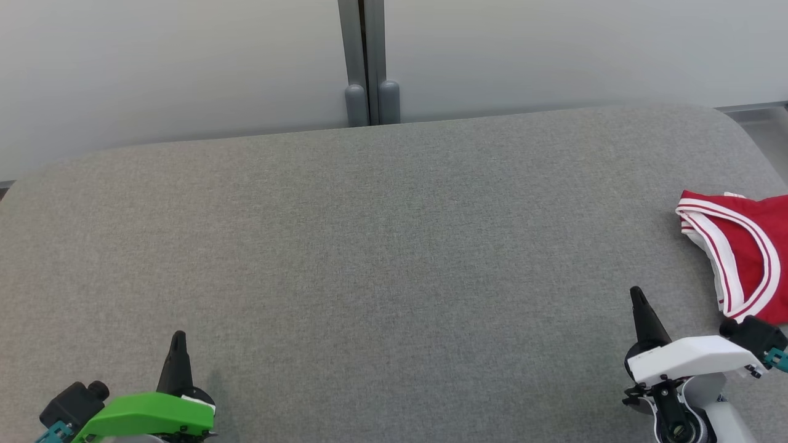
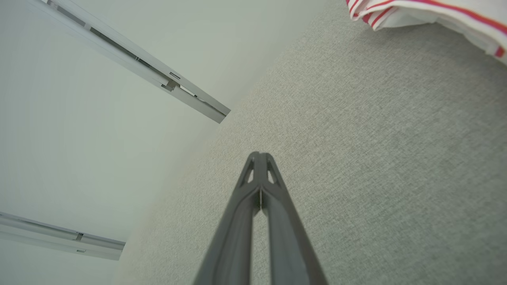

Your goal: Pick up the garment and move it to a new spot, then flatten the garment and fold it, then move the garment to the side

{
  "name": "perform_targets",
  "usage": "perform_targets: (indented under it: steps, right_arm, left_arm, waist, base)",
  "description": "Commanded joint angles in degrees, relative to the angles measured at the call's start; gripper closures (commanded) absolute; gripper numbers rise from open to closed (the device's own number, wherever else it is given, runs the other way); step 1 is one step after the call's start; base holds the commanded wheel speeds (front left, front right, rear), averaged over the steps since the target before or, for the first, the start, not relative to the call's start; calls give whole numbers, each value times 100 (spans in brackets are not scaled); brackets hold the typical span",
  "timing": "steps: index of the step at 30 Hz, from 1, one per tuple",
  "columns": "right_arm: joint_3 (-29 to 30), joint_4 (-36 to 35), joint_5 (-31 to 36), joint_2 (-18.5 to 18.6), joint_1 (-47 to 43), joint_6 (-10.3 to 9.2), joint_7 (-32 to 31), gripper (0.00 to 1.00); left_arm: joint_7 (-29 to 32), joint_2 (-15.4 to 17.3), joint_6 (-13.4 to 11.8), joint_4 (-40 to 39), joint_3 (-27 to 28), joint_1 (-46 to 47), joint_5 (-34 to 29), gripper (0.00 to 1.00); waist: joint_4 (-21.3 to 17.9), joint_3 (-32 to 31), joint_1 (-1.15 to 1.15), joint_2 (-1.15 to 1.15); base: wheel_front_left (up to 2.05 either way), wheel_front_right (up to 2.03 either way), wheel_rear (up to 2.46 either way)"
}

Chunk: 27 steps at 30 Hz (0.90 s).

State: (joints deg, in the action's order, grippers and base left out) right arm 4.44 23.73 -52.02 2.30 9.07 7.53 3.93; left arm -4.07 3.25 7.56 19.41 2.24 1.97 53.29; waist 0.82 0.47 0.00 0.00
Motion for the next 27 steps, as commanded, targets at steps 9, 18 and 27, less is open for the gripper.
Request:
perform_targets:
  steps: [9, 18, 27]
  right_arm:
    - [50, -240, -715, 45, -27, -3, -193, 100]
    - [78, -364, -1257, 50, -76, -3, -331, 100]
    - [104, -480, -1765, 54, -111, -4, -462, 100]
  left_arm:
    - [185, 15, -6, -156, 101, 218, 682, 100]
    - [331, 7, -7, -222, 158, 265, 1204, 100]
    - [468, 0, -8, -280, 214, 298, 1702, 100]
  waist:
    - [-9, -3, 0, 0]
    - [-18, -7, 0, 0]
    - [-28, -10, 0, 0]
  base:
    - [0, 0, 0]
    - [0, 0, 0]
    - [0, 0, 0]
